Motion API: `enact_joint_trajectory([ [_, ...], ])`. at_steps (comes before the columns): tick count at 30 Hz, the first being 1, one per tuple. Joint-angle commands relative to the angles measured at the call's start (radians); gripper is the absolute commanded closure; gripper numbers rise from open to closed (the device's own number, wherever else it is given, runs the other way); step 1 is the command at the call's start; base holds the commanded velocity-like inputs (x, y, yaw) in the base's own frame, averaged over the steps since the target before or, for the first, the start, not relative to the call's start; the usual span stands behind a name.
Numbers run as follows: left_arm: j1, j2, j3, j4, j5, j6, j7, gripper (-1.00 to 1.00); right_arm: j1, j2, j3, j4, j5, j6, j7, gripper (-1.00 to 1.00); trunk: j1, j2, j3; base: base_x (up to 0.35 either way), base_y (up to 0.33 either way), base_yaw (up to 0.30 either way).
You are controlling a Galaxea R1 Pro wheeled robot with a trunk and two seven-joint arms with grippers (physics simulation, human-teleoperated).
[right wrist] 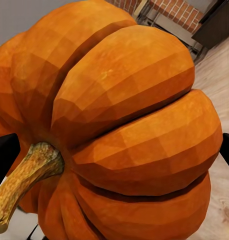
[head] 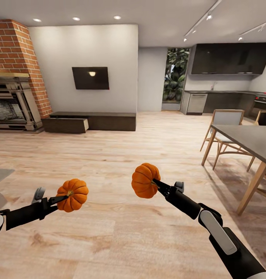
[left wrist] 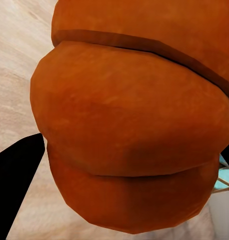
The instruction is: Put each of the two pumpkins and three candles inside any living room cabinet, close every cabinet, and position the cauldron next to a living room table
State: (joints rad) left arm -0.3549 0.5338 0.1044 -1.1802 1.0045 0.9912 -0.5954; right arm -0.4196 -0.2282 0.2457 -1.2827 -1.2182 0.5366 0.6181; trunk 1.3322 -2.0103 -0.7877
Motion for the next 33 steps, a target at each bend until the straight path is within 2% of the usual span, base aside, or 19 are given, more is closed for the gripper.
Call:
enact_joint_trajectory([
  [1, -0.001, 0.0, 0.001, 0.0, -0.004, 0.004, -0.003, 1.0, -0.001, -0.001, 0.001, 0.0, -0.01, 0.007, -0.004, 1.0, -0.004, 0.007, 0.002, 0.0, 0.0, 0.0],
  [15, -0.001, -0.006, -0.001, -0.001, -0.01, 0.0, 0.003, 1.0, -0.001, -0.002, 0.002, -0.017, 0.002, 0.008, -0.014, 1.0, -0.058, 0.105, 0.046, 0.0, 0.0, 0.0],
  [17, -0.002, -0.008, -0.001, -0.001, -0.021, 0.0, 0.023, 1.0, -0.001, -0.001, 0.003, -0.008, 0.008, 0.01, -0.055, 1.0, -0.065, 0.119, 0.052, 0.0, 0.0, 0.0],
  [21, -0.002, -0.016, -0.006, -0.008, -0.037, 0.0, 0.082, 1.0, -0.001, -0.003, 0.001, -0.019, 0.016, 0.021, -0.234, 1.0, -0.081, 0.147, 0.065, 0.0, 0.0, 0.0],
  [25, -0.002, -0.017, -0.023, -0.012, -0.044, -0.001, 0.141, 1.0, -0.001, -0.01, 0.003, -0.004, 0.024, 0.024, -0.295, 1.0, -0.096, 0.175, 0.077, 0.0, 0.0, 0.0],
  [26, -0.003, -0.019, -0.029, -0.013, -0.045, -0.002, 0.166, 1.0, 0.0, -0.013, 0.004, 0.005, 0.033, 0.026, -0.306, 1.0, -0.1, 0.182, 0.081, 0.0, 0.0, 0.0],
  [28, -0.006, -0.062, -0.055, -0.017, -0.048, -0.003, 0.278, 1.0, 0.0, -0.041, 0.007, 0.039, 0.097, 0.037, -0.348, 1.0, -0.108, 0.196, 0.087, 0.0, 0.0, 0.0],
  [30, -0.017, -0.119, -0.068, -0.01, -0.048, -0.005, 0.476, 1.0, 0.0, -0.053, 0.01, 0.099, 0.241, 0.035, -0.422, 1.0, -0.115, 0.21, 0.093, 0.0, 0.0, 0.0],
  [32, -0.022, -0.179, -0.073, 0.0, -0.048, -0.009, 0.624, 1.0, 0.0, -0.052, 0.01, 0.129, 0.338, 0.033, -0.471, 1.0, -0.123, 0.224, 0.099, 0.0, 0.0, 0.0],
  [33, -0.024, -0.23, -0.078, 0.014, -0.055, -0.01, 0.723, 1.0, 0.0, -0.051, 0.01, 0.15, 0.388, 0.032, -0.507, 1.0, -0.127, 0.231, 0.103, 0.0, 0.0, 0.0],
])
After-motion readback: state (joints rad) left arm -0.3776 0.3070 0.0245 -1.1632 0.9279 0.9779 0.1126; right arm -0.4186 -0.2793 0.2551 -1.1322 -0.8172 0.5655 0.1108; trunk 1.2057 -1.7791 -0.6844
